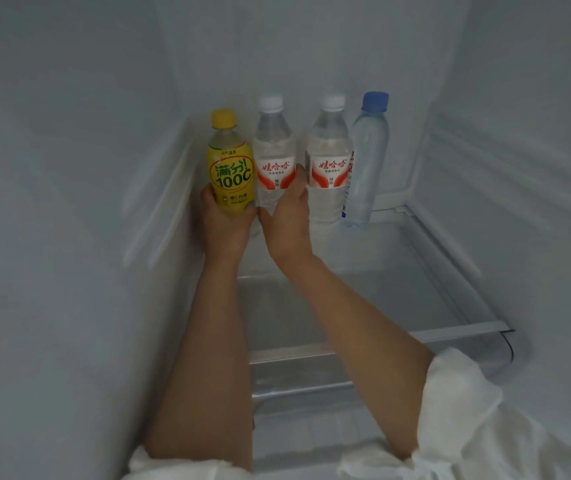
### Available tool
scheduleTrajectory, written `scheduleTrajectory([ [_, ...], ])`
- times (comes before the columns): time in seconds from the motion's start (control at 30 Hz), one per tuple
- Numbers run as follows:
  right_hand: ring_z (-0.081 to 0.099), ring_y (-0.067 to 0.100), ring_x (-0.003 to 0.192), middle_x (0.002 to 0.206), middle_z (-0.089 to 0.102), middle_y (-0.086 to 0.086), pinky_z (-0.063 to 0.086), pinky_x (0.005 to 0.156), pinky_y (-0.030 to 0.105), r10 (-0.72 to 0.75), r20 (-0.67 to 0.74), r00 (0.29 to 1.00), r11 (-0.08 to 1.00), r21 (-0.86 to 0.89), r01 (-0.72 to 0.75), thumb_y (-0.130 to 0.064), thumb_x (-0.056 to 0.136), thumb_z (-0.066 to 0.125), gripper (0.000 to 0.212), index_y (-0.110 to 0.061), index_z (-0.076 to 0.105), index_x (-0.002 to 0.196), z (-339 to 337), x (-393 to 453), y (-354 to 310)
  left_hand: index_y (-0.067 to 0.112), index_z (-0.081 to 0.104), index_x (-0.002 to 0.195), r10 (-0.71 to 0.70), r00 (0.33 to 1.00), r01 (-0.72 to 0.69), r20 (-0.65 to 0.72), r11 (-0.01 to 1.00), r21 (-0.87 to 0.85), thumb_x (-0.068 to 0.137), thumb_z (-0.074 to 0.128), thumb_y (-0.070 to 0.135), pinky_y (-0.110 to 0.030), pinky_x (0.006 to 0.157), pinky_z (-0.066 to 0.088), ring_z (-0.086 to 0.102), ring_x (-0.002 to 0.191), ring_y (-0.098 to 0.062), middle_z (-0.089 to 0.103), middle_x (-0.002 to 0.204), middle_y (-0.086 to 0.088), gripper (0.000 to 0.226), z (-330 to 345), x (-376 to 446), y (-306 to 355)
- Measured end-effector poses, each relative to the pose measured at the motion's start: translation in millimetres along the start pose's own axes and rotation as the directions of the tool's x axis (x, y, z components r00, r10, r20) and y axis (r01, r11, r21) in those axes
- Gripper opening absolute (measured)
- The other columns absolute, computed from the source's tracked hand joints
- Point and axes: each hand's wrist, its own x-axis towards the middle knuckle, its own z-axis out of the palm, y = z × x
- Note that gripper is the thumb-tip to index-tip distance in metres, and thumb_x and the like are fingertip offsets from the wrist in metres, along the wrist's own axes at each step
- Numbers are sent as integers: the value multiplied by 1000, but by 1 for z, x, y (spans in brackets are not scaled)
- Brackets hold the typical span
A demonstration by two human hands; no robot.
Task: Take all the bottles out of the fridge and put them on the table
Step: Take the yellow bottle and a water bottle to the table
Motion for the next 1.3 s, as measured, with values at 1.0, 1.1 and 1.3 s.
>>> scheduleTrajectory([
  [1.0, 65, 18, 99, 109, 64, 9, 54, 79, 27, -72, 62, 996, 993, 94, 66, -13, 54, 89, 67, -11, 52, 110, -154, -131, -48, 18, 67, 86, 96, 988, -107, -121, 990, -93, 61, 84, 19, -24, 61, 52, 60, 63, -4, 67, 71, 10, 31, -66, -187, 85],
  [1.1, 69, 13, 95, 103, 71, 4, 56, 82, 33, -18, 155, 988, 986, 168, -9, -13, 57, 88, 64, -5, 59, 114, -186, -172, -55, 23, 68, 87, 96, 995, -99, -27, 984, -146, 64, 84, 13, -15, 56, 50, 62, 61, 1, 70, 69, 14, 29, -82, -228, 91],
  [1.3, 71, 15, 91, 98, 74, 1, 58, 82, 41, 112, 208, 972, 987, 93, -134, -18, 60, 89, 58, -9, 62, 111, -231, -257, -53, 31, 71, 72, -20, 996, 35, 91, 986, -163, 57, 84, 20, -17, 52, 51, 66, 58, 0, 72, 66, 12, 23, -112, -305, 70],
])
